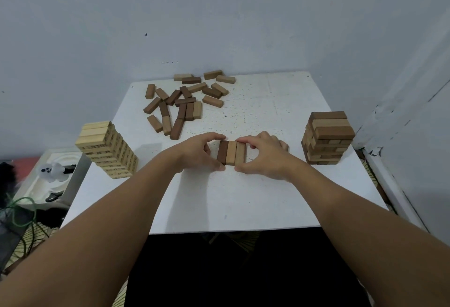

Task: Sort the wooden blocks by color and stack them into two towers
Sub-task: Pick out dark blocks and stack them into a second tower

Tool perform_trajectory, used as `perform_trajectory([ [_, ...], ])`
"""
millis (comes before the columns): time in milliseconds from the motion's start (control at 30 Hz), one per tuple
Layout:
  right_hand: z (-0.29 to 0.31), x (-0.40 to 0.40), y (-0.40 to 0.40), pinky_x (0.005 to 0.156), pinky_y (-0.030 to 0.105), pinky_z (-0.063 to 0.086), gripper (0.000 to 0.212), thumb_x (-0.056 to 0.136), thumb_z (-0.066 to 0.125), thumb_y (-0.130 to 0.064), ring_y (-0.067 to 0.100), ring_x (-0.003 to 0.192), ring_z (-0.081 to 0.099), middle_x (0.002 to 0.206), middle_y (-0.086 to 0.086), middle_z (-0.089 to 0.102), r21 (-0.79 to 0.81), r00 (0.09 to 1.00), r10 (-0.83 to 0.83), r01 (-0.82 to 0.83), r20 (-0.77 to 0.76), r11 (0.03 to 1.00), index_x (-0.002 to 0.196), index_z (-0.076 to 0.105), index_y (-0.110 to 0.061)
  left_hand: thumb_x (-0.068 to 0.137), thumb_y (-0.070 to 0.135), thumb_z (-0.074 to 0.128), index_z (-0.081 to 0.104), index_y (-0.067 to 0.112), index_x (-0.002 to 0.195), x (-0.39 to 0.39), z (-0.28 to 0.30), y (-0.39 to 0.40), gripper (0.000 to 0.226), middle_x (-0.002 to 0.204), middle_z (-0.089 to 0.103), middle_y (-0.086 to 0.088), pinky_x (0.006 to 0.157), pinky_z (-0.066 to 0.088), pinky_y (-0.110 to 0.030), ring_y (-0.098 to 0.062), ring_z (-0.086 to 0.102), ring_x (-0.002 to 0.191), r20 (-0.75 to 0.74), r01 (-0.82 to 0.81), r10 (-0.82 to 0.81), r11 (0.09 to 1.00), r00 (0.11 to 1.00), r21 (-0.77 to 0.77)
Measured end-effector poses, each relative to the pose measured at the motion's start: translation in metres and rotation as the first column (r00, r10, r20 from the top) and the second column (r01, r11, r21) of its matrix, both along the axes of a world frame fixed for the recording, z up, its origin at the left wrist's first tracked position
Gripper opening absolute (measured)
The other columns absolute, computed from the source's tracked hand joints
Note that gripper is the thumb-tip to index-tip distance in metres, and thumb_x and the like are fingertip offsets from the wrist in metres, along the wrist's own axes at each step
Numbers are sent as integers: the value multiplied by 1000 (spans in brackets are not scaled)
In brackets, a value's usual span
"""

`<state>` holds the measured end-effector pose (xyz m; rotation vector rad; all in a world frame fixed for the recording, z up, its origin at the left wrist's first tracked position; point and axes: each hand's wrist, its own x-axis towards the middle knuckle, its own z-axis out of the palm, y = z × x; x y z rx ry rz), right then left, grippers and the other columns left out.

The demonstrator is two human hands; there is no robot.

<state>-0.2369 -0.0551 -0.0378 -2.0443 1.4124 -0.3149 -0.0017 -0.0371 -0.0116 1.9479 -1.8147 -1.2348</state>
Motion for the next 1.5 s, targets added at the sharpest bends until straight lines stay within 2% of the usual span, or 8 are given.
perform_trajectory([
  [333,-4,2,4,100,30,11,72,70,77,-62,11,119,29,118,-14,36,-39,999,34,-36,-32,999,134,46,-58,67,35,97,61,51,129,1,-6,10,73,88,43,6,68,36,-26,-11,45,76,-10,14,-15,998,1000,-69],
  [567,-7,3,7,102,30,10,73,69,73,-65,11,121,29,119,-14,37,-82,998,24,-29,-52,996,136,45,-60,61,50,96,60,61,117,-1,-13,14,68,85,45,10,74,37,-31,-11,48,77,-17,-18,16,995,1000,-102],
  [800,-3,5,12,102,30,12,72,71,74,-56,12,118,31,118,-15,37,-93,999,52,-53,-14,994,136,44,-58,62,44,97,63,52,118,-2,-15,22,66,87,47,8,75,41,-31,-11,47,78,-56,-29,19,981,998,-192],
  [933,13,11,14,106,31,21,71,71,77,-47,13,119,29,122,-14,37,-147,995,82,-73,54,986,136,49,-51,54,55,96,63,55,120,4,-7,24,74,112,54,9,94,46,-36,-12,54,102,-62,-27,10,960,998,-280],
  [1100,46,12,6,117,38,28,76,70,83,-42,21,134,21,144,-6,32,-265,986,145,-119,81,957,140,54,-38,61,43,99,63,51,127,7,24,21,76,130,49,15,105,41,-34,-8,46,124,-28,-26,16,898,999,-438],
  [1267,86,-9,-2,124,41,14,76,71,81,-43,23,149,8,160,-3,27,-399,988,155,-137,13,907,142,53,-37,63,43,98,63,46,131,-11,57,12,77,135,59,21,114,41,-38,-4,49,132,-115,-16,-47,870,992,-492],
  [1367,103,-36,-6,126,48,-7,75,75,79,-47,20,156,-1,164,-7,23,-356,990,128,-140,-58,924,143,49,-44,63,44,98,65,45,126,-37,72,7,71,129,61,25,109,41,-34,3,50,127,-106,-12,-48,863,993,-505],
  [1500,112,-82,-9,124,54,-10,75,73,77,-51,13,155,3,162,-10,26,-301,993,61,-88,-99,950,142,47,-50,64,45,97,65,44,124,-81,80,-3,68,125,62,29,106,42,-36,8,49,123,-99,45,-105,876,990,-481],
])
